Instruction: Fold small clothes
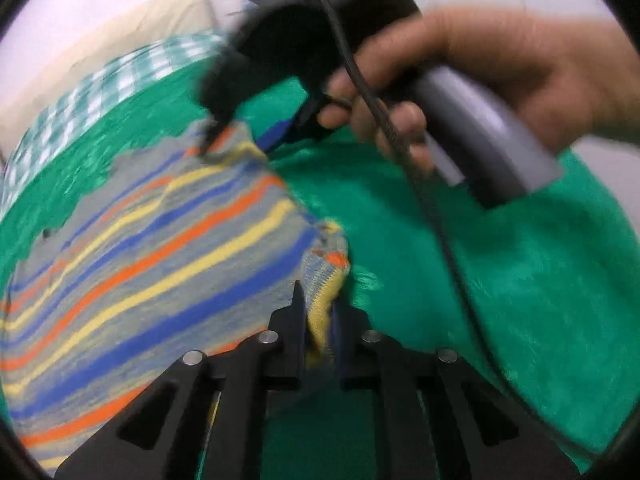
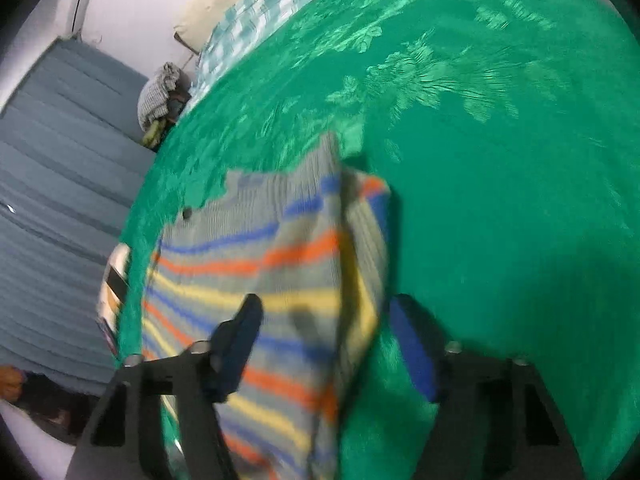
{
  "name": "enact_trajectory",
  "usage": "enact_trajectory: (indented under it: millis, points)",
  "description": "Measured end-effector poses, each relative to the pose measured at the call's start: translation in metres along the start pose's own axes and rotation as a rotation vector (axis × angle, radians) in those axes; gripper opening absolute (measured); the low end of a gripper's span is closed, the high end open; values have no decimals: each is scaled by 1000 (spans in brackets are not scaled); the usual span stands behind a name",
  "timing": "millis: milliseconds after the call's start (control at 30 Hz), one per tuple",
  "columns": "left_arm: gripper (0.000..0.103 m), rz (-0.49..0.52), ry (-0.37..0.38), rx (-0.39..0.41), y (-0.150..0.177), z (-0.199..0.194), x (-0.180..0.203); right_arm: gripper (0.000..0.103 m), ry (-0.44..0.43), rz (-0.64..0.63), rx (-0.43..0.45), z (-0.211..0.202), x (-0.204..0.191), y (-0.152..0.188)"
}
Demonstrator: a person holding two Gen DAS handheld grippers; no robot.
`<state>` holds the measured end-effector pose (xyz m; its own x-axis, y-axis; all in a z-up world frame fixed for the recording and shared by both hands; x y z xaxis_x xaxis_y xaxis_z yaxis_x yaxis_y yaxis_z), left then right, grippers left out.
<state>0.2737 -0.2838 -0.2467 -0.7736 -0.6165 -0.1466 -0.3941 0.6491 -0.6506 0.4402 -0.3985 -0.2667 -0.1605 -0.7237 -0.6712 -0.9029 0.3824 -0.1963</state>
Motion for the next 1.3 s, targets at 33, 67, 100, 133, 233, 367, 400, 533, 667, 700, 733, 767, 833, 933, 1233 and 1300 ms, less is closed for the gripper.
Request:
enact_trajectory:
  millis: [33,67,100,133,233,367,400,533,667,700,733,767,833,933,1233,1300]
  points:
    - [8,-45,14,30,0,-8,-7,15,-1,14,4,3,0,-4]
    - [8,-85,8,59,1,-20,-16,12,4,15,16,2,-3,-7]
    - [8,-113,0,81,5,-32,-25,12,-7,1,27,-1,-10,-8]
    - [8,-149,-5,104,8,-46,-35,12,-22,-26,41,-6,-23,-8]
    - [8,-283,-24,168,26,-93,-73,12,-75,-100,40,-18,-73,-4]
    - [8,-480,-70,193,76,-146,-129,12,-111,-223,0,3,-159,12]
    - [8,-516,-84,189,87,-152,-142,12,-118,-251,-8,14,-179,17]
    - [8,-632,-171,127,143,-166,-191,12,-115,-325,-59,80,-247,43]
    - [33,-715,-312,4,200,-162,-229,31,-155,-301,-104,149,-284,66]
    - [38,-732,-322,-26,212,-160,-233,40,-161,-284,-110,159,-286,71]
    - [41,-761,-314,-33,224,-165,-237,51,-154,-266,-100,166,-286,75]
    - [47,-777,-304,-22,229,-174,-237,51,-155,-252,-83,167,-285,79]
    - [64,-789,-281,36,229,-190,-238,51,-162,-250,-44,153,-280,82]
    - [78,-736,-274,103,208,-194,-243,51,-88,-369,20,112,-269,92]
    - [67,-666,-254,-166,228,-127,-246,51,163,-744,-140,105,-200,210]
    - [74,-610,-281,-186,229,-148,-237,50,205,-733,-108,102,-183,222]
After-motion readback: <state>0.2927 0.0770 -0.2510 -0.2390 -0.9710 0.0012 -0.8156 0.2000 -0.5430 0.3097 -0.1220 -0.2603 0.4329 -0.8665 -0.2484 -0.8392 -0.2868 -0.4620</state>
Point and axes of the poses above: each gripper's, at about its wrist camera, not at the fingertips, and z roughly the way its jaws point, x to its right, y to its underside, the point moved 7 cm from there along z, roughly the way its jaws point, and after that the axes turned 10 degrees about z, right-handed, at the moved point
